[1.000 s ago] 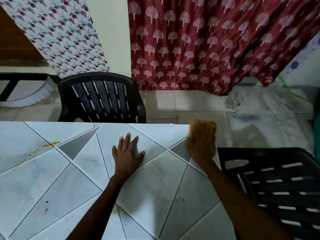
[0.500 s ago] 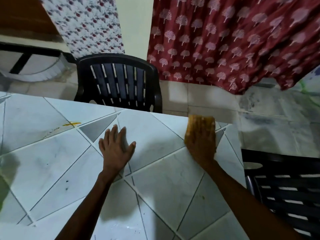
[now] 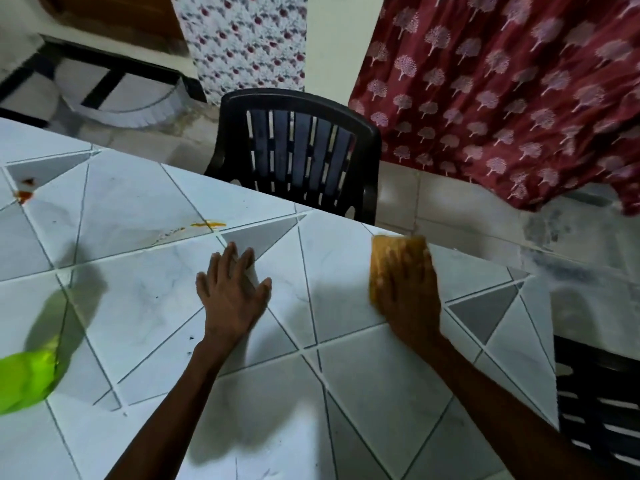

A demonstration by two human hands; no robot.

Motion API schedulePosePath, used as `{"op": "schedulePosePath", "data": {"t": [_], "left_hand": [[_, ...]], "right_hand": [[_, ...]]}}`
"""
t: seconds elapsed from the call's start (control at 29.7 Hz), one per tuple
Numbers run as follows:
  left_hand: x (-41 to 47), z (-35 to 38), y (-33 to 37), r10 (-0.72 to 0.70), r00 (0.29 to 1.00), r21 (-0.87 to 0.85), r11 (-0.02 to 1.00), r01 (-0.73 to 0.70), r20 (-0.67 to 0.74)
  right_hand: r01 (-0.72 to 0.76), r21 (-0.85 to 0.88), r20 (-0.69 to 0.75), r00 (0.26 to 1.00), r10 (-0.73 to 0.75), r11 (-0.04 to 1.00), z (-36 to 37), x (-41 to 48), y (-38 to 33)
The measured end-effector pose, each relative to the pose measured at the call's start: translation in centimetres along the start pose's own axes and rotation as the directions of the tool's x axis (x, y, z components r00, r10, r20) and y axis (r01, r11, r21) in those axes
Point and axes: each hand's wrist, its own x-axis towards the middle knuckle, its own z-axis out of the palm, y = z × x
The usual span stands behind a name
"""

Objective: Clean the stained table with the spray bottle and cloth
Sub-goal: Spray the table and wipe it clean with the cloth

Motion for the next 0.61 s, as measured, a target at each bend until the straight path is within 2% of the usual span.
{"op": "schedulePosePath", "data": {"t": [0.03, 0.1, 0.17, 0.2, 0.24, 0.3, 0.34, 0.37, 0.4, 0.44, 0.51, 0.54, 0.61], "left_hand": [[-0.3, 0.0, -0.1, 0.007, 1.0, -0.014, 1.0, -0.007, -0.009], [-0.9, -0.1, -0.8, -0.002, 0.999, -0.015, 1.0, 0.001, -0.041], [-1.5, -0.5, -2.1, -0.051, 0.995, 0.0, 0.999, 0.051, -0.083], [-1.9, -0.6, -2.9, -0.072, 0.993, 0.008, 0.997, 0.073, -0.095], [-2.2, -0.7, -3.6, -0.093, 0.989, 0.012, 0.995, 0.095, -0.112], [-3.0, -1.2, -5.1, -0.096, 0.985, 0.026, 0.995, 0.101, -0.144], [-3.3, -1.5, -5.9, -0.085, 0.985, 0.029, 0.995, 0.09, -0.148], [-3.5, -1.7, -6.6, -0.066, 0.987, 0.034, 0.997, 0.071, -0.147], [-3.7, -1.9, -7.0, -0.044, 0.989, 0.036, 0.998, 0.05, -0.143], [-4.0, -2.1, -7.4, -0.031, 0.988, 0.028, 0.999, 0.036, -0.15], [-4.5, -2.8, -7.1, -0.023, 0.98, 0.004, 1.0, 0.025, -0.198], [-4.9, -3.3, -6.8, -0.04, 0.972, -0.02, 0.999, 0.036, -0.231], [-5.5, -3.6, -6.7, -0.106, 0.96, -0.085, 0.993, 0.087, -0.259]], "right_hand": [[-0.083, 0.006, -0.028, 0.996, 0.083, 0.997, 0.3, 3.0, -2.3], [-0.055, 0.03, -0.036, 0.998, 0.056, 0.998, 0.9, 8.1, -8.5], [0.141, 0.039, 0.004, 0.99, -0.141, 0.989, 1.2, 9.5, -14.9], [0.269, 0.023, 0.009, 0.963, -0.27, 0.963, 1.4, 8.6, -17.0], [0.417, -0.014, 0.043, 0.908, -0.416, 0.909, 1.4, 6.9, -18.1], [0.663, -0.018, 0.116, 0.744, -0.658, 0.748, 1.0, 2.5, -17.0], [0.738, 0.017, 0.122, 0.668, -0.734, 0.674, 0.6, 0.9, -15.2], [0.771, 0.064, 0.137, 0.622, -0.771, 0.633, 0.1, -0.1, -13.2], [0.77, 0.073, 0.129, 0.623, -0.772, 0.634, -0.2, 0.0, -11.0], [0.729, 0.053, 0.111, 0.675, -0.73, 0.682, -0.1, 0.9, -9.5], [0.508, 0.014, 0.079, 0.858, -0.507, 0.861, 0.4, 4.3, -9.5], [0.367, 0.018, 0.077, 0.927, -0.368, 0.93, 0.8, 6.2, -11.5], [0.217, 0.038, 0.066, 0.973, -0.219, 0.975, 1.6, 8.7, -17.4]]}}
